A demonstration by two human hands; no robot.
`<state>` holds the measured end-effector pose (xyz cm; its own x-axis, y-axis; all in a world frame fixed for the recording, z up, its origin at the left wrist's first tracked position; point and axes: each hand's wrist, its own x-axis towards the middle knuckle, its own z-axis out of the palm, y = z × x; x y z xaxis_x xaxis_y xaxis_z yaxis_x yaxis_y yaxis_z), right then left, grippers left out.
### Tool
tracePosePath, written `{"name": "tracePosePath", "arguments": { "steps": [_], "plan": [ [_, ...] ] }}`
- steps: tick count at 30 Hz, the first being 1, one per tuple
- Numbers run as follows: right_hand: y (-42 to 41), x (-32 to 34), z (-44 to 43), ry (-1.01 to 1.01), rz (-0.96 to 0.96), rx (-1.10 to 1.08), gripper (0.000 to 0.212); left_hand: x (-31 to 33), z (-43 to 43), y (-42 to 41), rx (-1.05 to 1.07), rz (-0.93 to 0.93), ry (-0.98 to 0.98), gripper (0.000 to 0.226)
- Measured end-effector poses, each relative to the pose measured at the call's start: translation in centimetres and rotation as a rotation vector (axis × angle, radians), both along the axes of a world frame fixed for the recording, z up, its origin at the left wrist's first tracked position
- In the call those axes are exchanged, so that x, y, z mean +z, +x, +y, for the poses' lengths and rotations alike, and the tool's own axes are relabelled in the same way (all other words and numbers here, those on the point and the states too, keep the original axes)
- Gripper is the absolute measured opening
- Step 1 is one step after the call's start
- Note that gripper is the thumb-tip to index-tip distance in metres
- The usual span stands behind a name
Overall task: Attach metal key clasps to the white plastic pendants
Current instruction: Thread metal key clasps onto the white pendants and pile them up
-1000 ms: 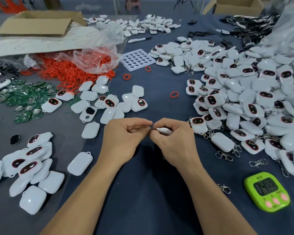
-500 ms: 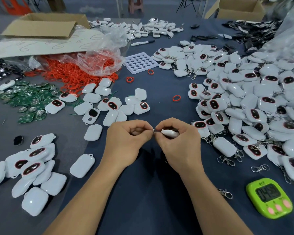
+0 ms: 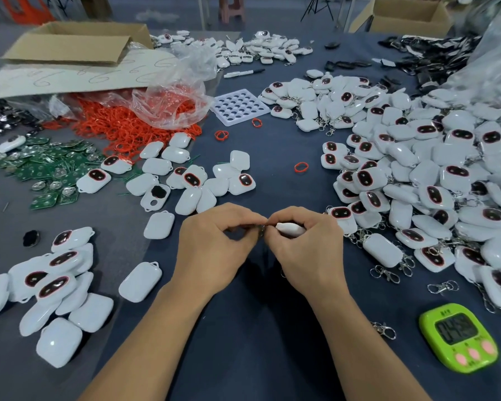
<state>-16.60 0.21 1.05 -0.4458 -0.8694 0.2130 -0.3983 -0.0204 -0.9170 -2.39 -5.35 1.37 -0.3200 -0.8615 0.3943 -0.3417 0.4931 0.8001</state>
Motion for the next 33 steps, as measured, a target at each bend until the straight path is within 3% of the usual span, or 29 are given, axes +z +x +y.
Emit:
{"name": "tracePosePath", "arguments": {
  "steps": [5, 11, 17, 24, 33],
  "plan": [
    [-0.3, -0.1, 0.0, 0.022, 0.005, -0.015, 0.022, 0.1, 0.2, 0.0, 0.002, -0.028, -0.044, 0.027],
    [0.1, 0.3, 0.1, 0.001, 0.009, -0.008, 0.026, 0.1, 0.0, -0.2, 0.09, -0.062, 0.147, 0.022],
    [0.1, 0.4, 0.2, -0.037, -0.002, -0.008, 0.026, 0.1, -0.6, 0.0, 0.014, 0.057, 0.317, 0.027],
    [-0.5, 0.4, 0.1, -0.072, -0.173, 0.045, 0.023, 0.4, -0.9, 0.2, -0.141, 0.151, 0.465, 0.012],
    [-1.0, 0.2, 0.0, -0.062, -0.421, 0.222, 0.016, 0.7, -0.9, 0.5, -0.236, 0.163, 0.487, 0.015]
  ]
}}
